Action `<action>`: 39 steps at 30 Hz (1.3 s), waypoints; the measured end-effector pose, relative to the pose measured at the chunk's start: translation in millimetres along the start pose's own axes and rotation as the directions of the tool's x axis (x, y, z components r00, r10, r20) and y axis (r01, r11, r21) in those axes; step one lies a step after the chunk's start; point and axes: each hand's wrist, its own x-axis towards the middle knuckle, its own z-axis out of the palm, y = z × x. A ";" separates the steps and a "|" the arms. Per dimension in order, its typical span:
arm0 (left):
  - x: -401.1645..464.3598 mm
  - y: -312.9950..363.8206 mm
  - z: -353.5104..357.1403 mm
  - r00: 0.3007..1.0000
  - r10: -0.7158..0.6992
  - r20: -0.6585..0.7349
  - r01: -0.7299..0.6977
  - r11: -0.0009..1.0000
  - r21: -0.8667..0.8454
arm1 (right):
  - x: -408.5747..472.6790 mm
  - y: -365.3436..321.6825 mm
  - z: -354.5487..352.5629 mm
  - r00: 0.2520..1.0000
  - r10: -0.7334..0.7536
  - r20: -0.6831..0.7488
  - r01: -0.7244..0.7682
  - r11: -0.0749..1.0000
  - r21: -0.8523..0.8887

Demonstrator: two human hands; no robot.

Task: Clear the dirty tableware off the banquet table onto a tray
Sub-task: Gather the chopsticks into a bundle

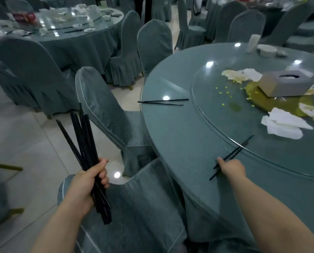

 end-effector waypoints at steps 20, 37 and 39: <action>15.0 5.2 -6.6 0.999 -0.048 -0.002 0.047 0.992 -0.115 | -63.2 -23.2 35.4 0.973 -0.195 0.126 0.222 0.942 -0.251; 3.2 80.8 -198.7 0.999 0.040 -0.014 -0.042 0.934 -0.355 | -444.3 -191.3 138.8 0.623 -0.660 0.419 0.442 0.740 0.507; 4.5 90.7 -216.8 0.999 0.036 -0.041 -0.049 0.925 -0.377 | -470.5 -206.4 156.4 0.611 -0.659 0.438 0.438 0.742 0.507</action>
